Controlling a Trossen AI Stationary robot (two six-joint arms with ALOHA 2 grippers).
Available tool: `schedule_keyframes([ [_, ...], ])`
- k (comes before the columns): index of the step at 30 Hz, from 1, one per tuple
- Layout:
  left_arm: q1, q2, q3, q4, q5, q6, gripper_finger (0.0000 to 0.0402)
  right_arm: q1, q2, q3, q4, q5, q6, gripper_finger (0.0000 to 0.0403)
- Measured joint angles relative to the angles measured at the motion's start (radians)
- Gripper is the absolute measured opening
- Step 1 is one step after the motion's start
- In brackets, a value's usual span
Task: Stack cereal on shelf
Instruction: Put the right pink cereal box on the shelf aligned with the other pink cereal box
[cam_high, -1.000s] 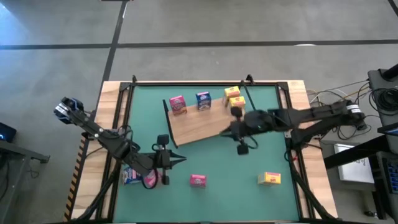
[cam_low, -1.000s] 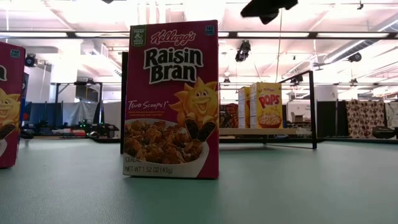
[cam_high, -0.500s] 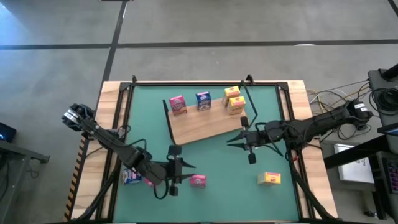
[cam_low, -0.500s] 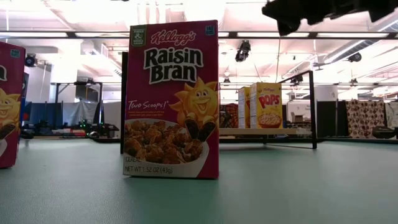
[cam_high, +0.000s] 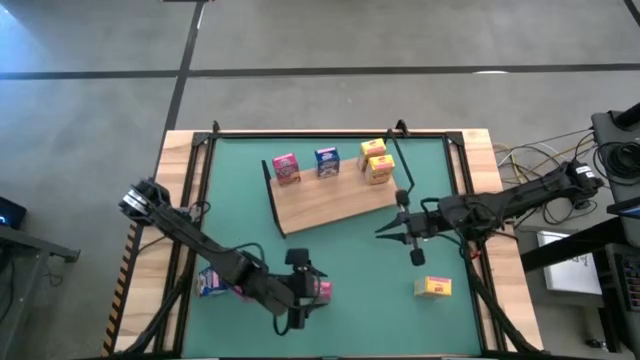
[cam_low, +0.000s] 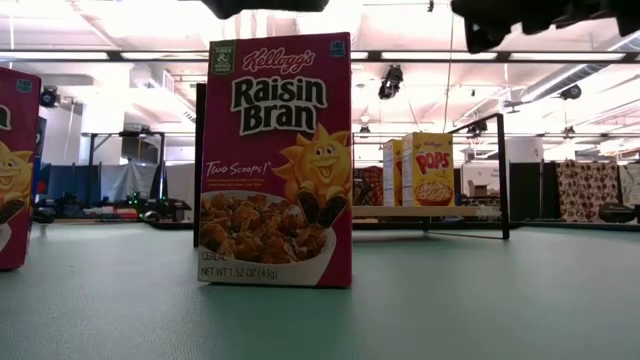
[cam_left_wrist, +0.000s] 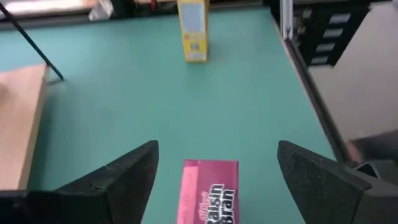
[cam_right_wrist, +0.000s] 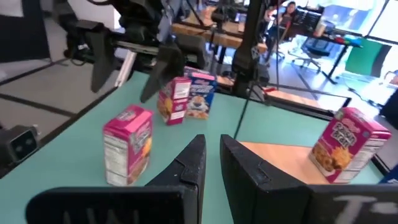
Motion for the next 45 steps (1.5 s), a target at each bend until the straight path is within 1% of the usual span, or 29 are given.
schedule_keyframes([
  [6, 0.0, 0.1, 0.176, -0.258, 0.001, -0.063, 0.0315, 0.04, -0.041, 0.0, -0.049, 0.0, 0.0, 0.0038],
  [11, 0.002, 0.129, 0.262, -0.368, 0.002, -0.087, 0.0315, 0.053, -0.055, 0.0, -0.074, 0.0, 0.0, 0.0038],
  [13, 0.005, 0.129, 0.268, -0.371, 0.014, -0.097, 0.0315, 0.053, -0.058, 0.0, -0.083, 0.0, 0.0, 0.0038],
  [17, 0.023, 0.13, 0.266, -0.413, 0.103, -0.154, 0.0315, 0.053, -0.06, 0.0, -0.088, 0.0, 0.0, 0.0038],
  [19, 0.033, 0.131, 0.264, -0.442, 0.114, -0.18, 0.0315, 0.053, -0.06, 0.0, -0.087, 0.0, 0.0, 0.0038],
  [24, 0.049, 0.136, 0.258, -0.476, 0.117, -0.179, 0.0315, 0.053, -0.06, 0.0, -0.087, 0.0, 0.0, 0.0038],
  [32, 0.083, 0.167, 0.243, -0.464, 0.233, -0.18, 0.0315, 0.053, -0.061, 0.0, -0.087, 0.0, -0.005, 0.0038],
  [36, 0.095, 0.173, 0.242, -0.452, 0.26, -0.18, 0.0312, 0.053, -0.061, 0.0, -0.087, 0.0, -0.007, 0.0038],
  [45, 0.096, 0.172, 0.242, -0.45, 0.262, -0.18, 0.031, 0.053, -0.061, 0.0, -0.087, 0.0, -0.007, 0.0038],
])
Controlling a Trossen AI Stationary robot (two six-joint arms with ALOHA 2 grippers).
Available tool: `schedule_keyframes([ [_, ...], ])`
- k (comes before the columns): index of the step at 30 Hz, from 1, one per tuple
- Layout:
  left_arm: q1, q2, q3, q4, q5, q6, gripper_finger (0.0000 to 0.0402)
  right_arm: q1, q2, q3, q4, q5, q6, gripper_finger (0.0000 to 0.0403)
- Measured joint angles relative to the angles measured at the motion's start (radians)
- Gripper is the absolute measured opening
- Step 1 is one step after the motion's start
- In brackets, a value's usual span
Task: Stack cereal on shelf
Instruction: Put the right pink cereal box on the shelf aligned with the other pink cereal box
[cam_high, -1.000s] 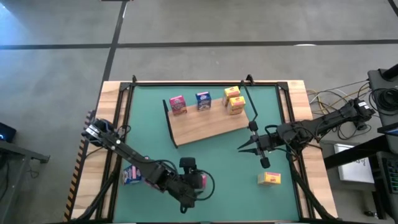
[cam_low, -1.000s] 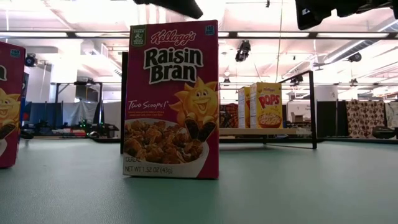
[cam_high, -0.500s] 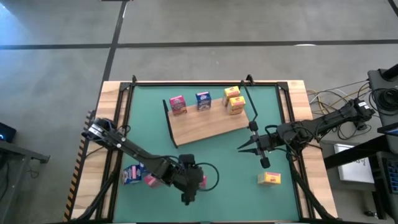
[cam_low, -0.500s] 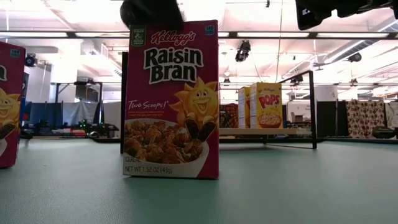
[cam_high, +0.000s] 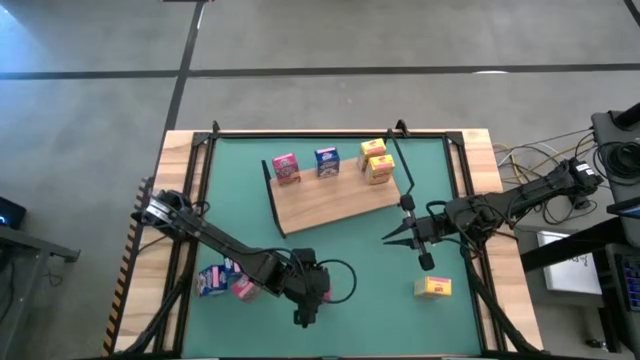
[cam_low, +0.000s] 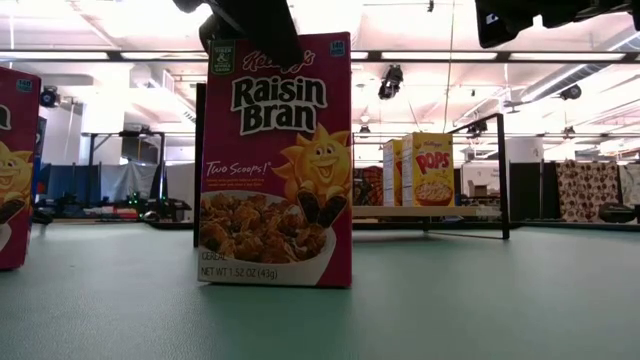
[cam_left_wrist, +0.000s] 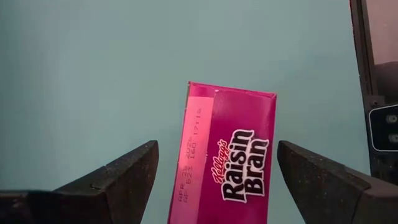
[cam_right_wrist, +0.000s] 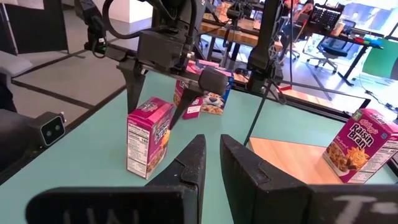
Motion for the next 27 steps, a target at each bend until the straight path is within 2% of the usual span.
schedule_keyframes([
  [16, -0.001, -0.002, 0.0, -0.002, 0.004, -0.004, 0.0308, 0.0, 0.001, 0.0, 0.0, 0.0, 0.0, 0.0038],
  [27, -0.001, -0.002, 0.0, -0.005, 0.003, -0.023, 0.0211, 0.0, 0.001, 0.0, 0.0, 0.0, 0.0, 0.0038],
])
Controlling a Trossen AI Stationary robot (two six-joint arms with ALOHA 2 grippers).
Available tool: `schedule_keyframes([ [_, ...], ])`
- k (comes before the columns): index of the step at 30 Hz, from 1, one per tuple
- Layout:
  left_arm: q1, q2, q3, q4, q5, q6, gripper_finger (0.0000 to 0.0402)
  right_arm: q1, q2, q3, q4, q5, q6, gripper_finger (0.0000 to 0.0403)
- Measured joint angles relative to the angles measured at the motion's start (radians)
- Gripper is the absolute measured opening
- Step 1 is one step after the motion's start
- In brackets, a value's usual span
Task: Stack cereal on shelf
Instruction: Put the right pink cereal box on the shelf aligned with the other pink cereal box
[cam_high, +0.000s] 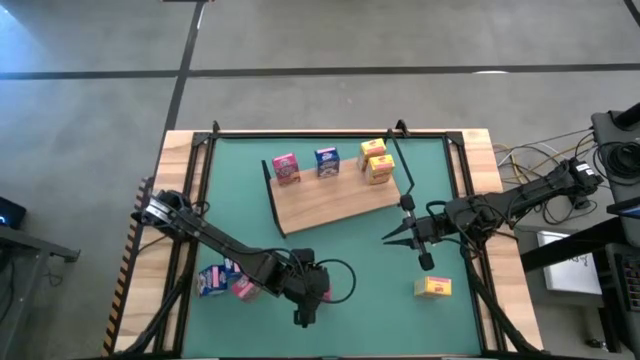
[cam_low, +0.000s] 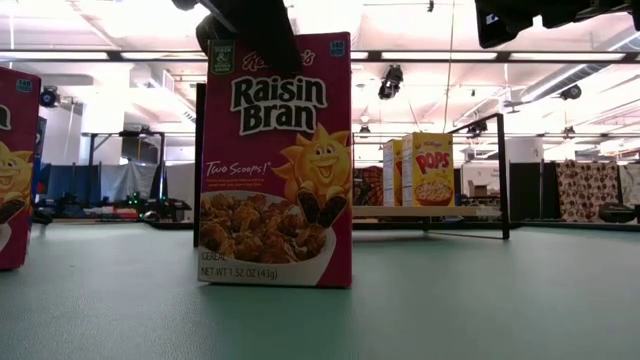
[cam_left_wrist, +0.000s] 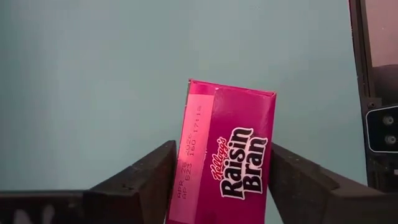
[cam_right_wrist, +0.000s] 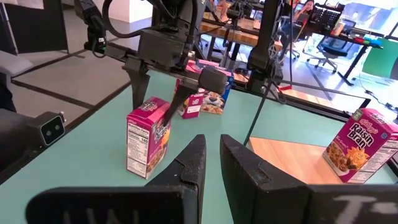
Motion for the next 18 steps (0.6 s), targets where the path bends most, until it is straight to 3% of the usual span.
schedule_keyframes([
  [11, -0.001, -0.002, 0.041, -0.035, -0.003, 0.028, 0.0178, 0.0, 0.0, 0.0, -0.001, 0.0, 0.0, 0.0038],
  [18, 0.006, -0.002, 0.134, -0.149, -0.052, 0.142, 0.0167, 0.0, 0.0, 0.0, -0.008, 0.0, 0.0, 0.0038],
])
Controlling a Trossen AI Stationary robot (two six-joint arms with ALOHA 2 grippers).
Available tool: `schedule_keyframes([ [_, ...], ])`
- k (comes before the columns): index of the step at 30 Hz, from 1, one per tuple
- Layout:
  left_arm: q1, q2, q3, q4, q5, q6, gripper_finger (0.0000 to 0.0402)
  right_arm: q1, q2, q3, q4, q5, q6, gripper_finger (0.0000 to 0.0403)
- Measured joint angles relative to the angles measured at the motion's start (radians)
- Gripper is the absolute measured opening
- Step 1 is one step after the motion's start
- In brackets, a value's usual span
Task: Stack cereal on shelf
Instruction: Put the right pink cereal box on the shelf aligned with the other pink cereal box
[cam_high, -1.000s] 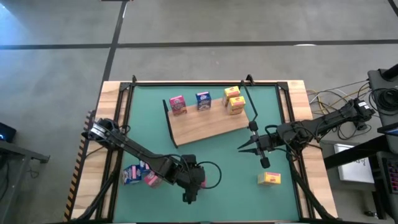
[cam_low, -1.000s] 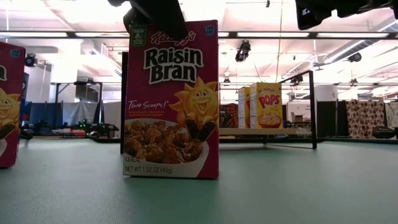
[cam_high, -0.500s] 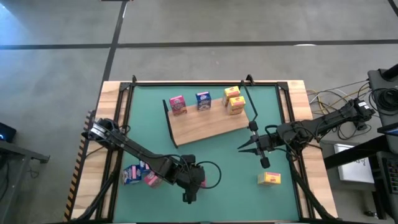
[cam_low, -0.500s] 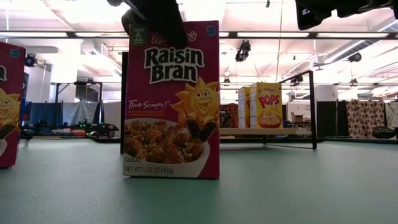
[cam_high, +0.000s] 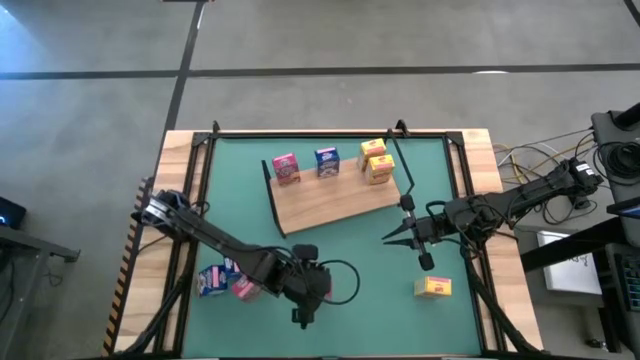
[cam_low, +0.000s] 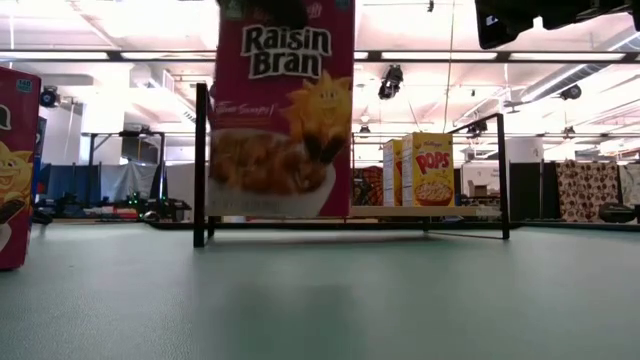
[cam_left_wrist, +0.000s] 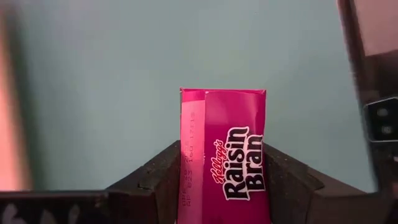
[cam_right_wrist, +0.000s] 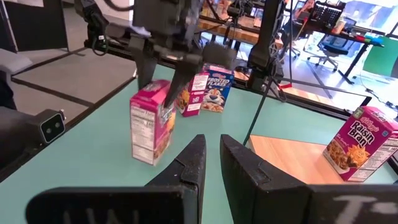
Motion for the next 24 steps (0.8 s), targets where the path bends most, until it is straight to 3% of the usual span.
schedule_keyframes([
  [9, 0.097, -0.002, 0.156, -0.224, -0.183, 0.172, 0.0166, 0.0, 0.0, 0.0, 0.0, 0.0, 0.007, 0.0038],
  [15, 0.216, -0.042, 0.187, -0.318, -0.23, 0.238, 0.0166, 0.0, 0.0, 0.0, -0.008, 0.0, 0.007, 0.0038],
  [20, 0.302, -0.118, 0.135, -0.26, -0.234, 0.274, 0.0166, 0.0, 0.0, 0.0, -0.019, 0.0, 0.007, 0.0038],
  [24, 0.33, -0.222, -0.015, -0.148, -0.232, 0.278, 0.0166, 0.0, 0.0, 0.0, -0.03, 0.0, 0.008, 0.0038],
])
